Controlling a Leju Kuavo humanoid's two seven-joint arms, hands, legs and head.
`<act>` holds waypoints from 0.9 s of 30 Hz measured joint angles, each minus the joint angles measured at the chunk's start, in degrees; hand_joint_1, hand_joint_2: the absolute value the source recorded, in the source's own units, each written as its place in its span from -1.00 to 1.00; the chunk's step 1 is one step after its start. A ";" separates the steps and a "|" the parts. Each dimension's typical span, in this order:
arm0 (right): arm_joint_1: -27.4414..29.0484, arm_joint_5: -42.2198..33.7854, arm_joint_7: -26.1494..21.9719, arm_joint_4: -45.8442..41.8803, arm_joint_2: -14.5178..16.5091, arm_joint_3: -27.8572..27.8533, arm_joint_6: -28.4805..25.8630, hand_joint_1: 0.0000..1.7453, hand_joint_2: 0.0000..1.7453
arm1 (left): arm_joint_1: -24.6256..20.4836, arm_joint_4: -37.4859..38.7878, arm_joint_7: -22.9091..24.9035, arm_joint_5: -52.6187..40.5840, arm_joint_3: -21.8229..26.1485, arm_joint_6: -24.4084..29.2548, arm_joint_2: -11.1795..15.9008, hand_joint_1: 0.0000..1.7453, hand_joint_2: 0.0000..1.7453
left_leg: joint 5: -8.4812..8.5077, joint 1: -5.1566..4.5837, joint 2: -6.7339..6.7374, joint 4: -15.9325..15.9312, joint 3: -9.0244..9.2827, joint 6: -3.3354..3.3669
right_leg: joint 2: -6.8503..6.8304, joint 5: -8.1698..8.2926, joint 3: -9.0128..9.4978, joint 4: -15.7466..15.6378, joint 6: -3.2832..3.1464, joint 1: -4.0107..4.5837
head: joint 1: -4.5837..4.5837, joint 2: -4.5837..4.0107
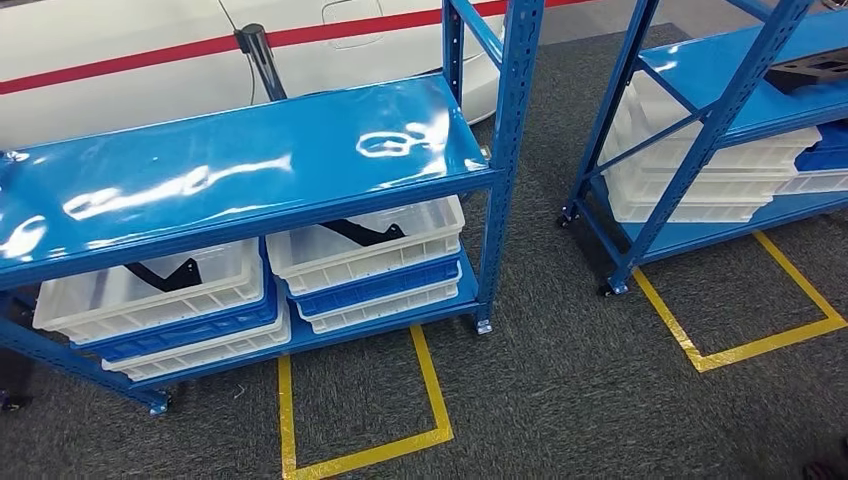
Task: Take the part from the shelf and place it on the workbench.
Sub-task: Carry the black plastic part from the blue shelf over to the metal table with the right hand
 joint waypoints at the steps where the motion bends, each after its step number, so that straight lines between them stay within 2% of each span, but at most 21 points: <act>1: 0.00 0.01 0.00 0.00 0.01 0.00 0.01 -1.00 -1.00 | 0.00 0.01 0.03 0.03 -0.07 0.00 0.00 1.00 1.00 | 0.02 0.09 0.00 1.52 0.21 -0.13 | -0.02 0.53 -0.69 0.02 0.05 0.01 | -0.01 0.00; 2: -0.01 0.02 0.00 0.00 0.01 0.00 0.01 -1.00 -1.00 | -0.05 0.01 0.08 0.05 -0.12 0.00 0.00 1.00 1.00 | 1.25 0.15 0.00 0.71 1.51 -0.17 | -0.02 1.05 -1.35 0.03 0.14 0.00 | -0.01 0.00; 3: -0.02 0.04 0.00 0.00 0.02 0.00 0.02 -1.00 -1.00 | -0.13 0.01 0.11 0.08 -0.16 0.00 0.01 1.00 1.00 | 3.02 0.18 -0.01 -2.20 3.81 -0.12 | 0.00 1.54 -1.94 0.03 0.25 0.00 | -0.01 0.00; 5: -0.06 0.11 0.00 0.00 0.03 0.00 0.02 -1.00 -1.00 | -0.51 0.01 0.27 0.14 -0.19 0.00 0.01 1.00 1.00 | 5.28 0.07 -0.22 -11.60 9.98 0.29 | 0.08 2.44 -2.78 0.06 0.66 0.07 | -0.01 0.00; 6: -0.07 0.18 0.00 0.00 0.03 0.00 0.02 -1.00 -1.00 | -0.69 0.01 0.38 0.17 -0.20 0.00 0.01 1.00 1.00 | 5.43 -0.07 -0.37 -15.35 12.20 0.62 | 0.12 2.90 -3.05 0.04 0.96 0.15 | 0.01 0.00; 7: -0.09 0.25 0.00 0.00 0.03 0.00 0.02 -1.00 -1.00 | -0.83 0.01 0.51 0.20 -0.22 0.00 0.02 1.00 1.00 | 5.22 -0.26 -0.51 -17.70 13.40 0.96 | 0.14 3.35 -3.27 0.02 1.29 0.20 | 0.03 0.00; 8: -0.08 0.30 0.00 0.00 0.01 0.00 0.02 -1.00 -1.00 | -0.91 0.01 0.62 0.20 -0.27 0.00 0.05 1.00 1.00 | 5.13 -0.47 -0.57 -18.57 13.58 1.34 | 0.16 3.81 -3.47 -0.02 1.63 0.24 | 0.04 0.00; 10: 0.02 0.36 0.00 0.00 -0.05 0.00 0.02 -1.00 -1.00 | -1.03 0.01 0.77 0.19 -0.46 0.00 0.10 1.00 1.00 | 5.94 -0.41 -0.48 -18.56 12.67 2.30 | 0.20 3.74 -4.13 0.35 2.29 0.19 | 0.06 -0.01; 11: 0.06 0.36 -0.01 0.00 -0.08 0.00 0.01 -1.00 -1.00 | -1.11 0.01 0.81 0.15 -0.57 0.00 0.11 1.00 1.00 | 6.51 -0.34 -0.39 -18.58 12.15 2.90 | 0.23 2.37 -4.77 1.50 2.57 0.14 | 0.08 -0.01; 12: 0.10 0.35 -0.01 0.00 -0.10 0.00 0.01 -1.00 -1.00 | -1.18 0.01 0.86 0.12 -0.71 0.00 0.11 1.00 1.00 | 7.13 -0.28 -0.31 -18.65 11.53 3.44 | 0.26 -0.06 -5.75 3.88 2.79 0.11 | 0.12 -0.01; 14: 0.10 0.30 -0.02 0.00 -0.13 0.00 -0.01 -1.00 -1.00 | -1.21 0.01 0.93 0.02 -0.97 0.00 0.10 1.00 1.00 | 8.26 -0.49 -0.23 -18.59 10.17 4.04 | 0.27 -5.88 -8.16 11.67 3.10 0.04 | 0.18 0.00; 15: 0.10 0.22 -0.02 0.00 -0.14 0.00 -0.01 -1.00 -1.00 | -1.20 0.01 0.97 -0.03 -1.11 0.00 0.09 1.00 1.00 | 8.79 -0.61 -0.23 -18.53 9.43 4.11 | 0.27 -7.59 -9.02 15.54 3.19 0.04 | 0.20 0.00; 16: 0.10 0.13 -0.02 0.00 -0.14 0.00 -0.02 -1.00 -1.00 | -1.19 0.01 1.02 -0.09 -1.25 0.00 0.09 1.00 1.00 | 9.31 -0.72 -0.23 -18.43 8.70 4.12 | 0.27 -7.86 -9.13 17.94 3.22 0.04 | 0.20 0.00; 17: 0.09 0.03 -0.02 0.00 -0.15 0.00 -0.04 -1.00 -1.00 | -1.18 0.01 1.11 -0.17 -1.36 0.00 0.09 1.00 1.00 | 9.79 -0.80 -0.23 -18.29 7.97 4.08 | 0.27 -6.89 -8.29 18.36 3.18 0.04 | 0.20 0.00; 18: 0.09 -0.05 -0.02 0.00 -0.15 0.00 -0.06 -1.00 -1.00 | -1.18 0.01 1.25 -0.29 -1.44 0.00 0.09 1.00 1.00 | 10.19 -0.86 -0.24 -18.08 7.30 4.00 | 0.27 -5.15 -6.33 16.41 3.06 0.05 | 0.20 0.00; 20: 0.08 -0.13 -0.02 0.00 -0.18 0.00 -0.12 -1.00 -1.00 | -1.16 0.01 1.52 -0.61 -1.49 0.00 0.10 1.00 1.00 | 10.74 -0.98 -0.27 -17.35 6.16 3.73 | 0.25 -2.66 -0.34 8.01 2.66 0.11 | 0.20 0.00; 22: 0.07 -0.17 0.00 0.00 -0.21 0.00 -0.18 -1.00 -1.00 | -1.14 0.01 1.64 -0.85 -1.49 0.00 0.11 1.00 1.00 | 11.26 -1.08 -0.18 -16.61 5.29 3.20 | 0.29 -2.78 3.81 1.09 2.19 0.31 | 0.17 0.00; 23: 0.07 -0.19 0.01 0.00 -0.22 0.00 -0.19 -1.00 -1.00 | -1.13 0.01 1.67 -0.90 -1.49 0.00 0.12 1.00 1.00 | 11.61 -1.10 -0.11 -16.42 4.95 2.88 | 0.34 -3.09 4.33 -0.24 1.94 0.46 | 0.16 0.00; 25: 0.09 -0.20 0.01 0.00 -0.13 0.00 -0.19 -1.00 -1.00 | -1.11 0.01 1.69 -0.90 -1.50 0.00 0.16 1.00 1.00 | 11.91 -0.98 -0.05 -16.11 4.42 2.21 | 0.32 -2.61 3.74 -0.55 1.19 0.42 | 0.16 0.00; 26: 0.09 -0.20 0.01 0.00 -0.10 0.00 -0.19 -1.00 -1.00 | -1.09 0.01 1.69 -0.91 -1.50 0.00 0.20 1.00 1.00 | 10.89 -0.88 -0.08 -15.22 3.93 1.84 | 0.22 -2.14 3.33 -0.58 0.72 0.31 | 0.14 -0.01; 27: 0.08 -0.21 0.00 0.00 -0.07 0.00 -0.19 -1.00 -1.00 | -1.07 0.01 1.69 -0.98 -1.49 0.00 0.27 1.00 1.00 | 8.86 -0.74 -0.11 -13.21 3.12 1.42 | 0.08 -1.60 2.80 -0.65 0.33 0.16 | 0.10 -0.01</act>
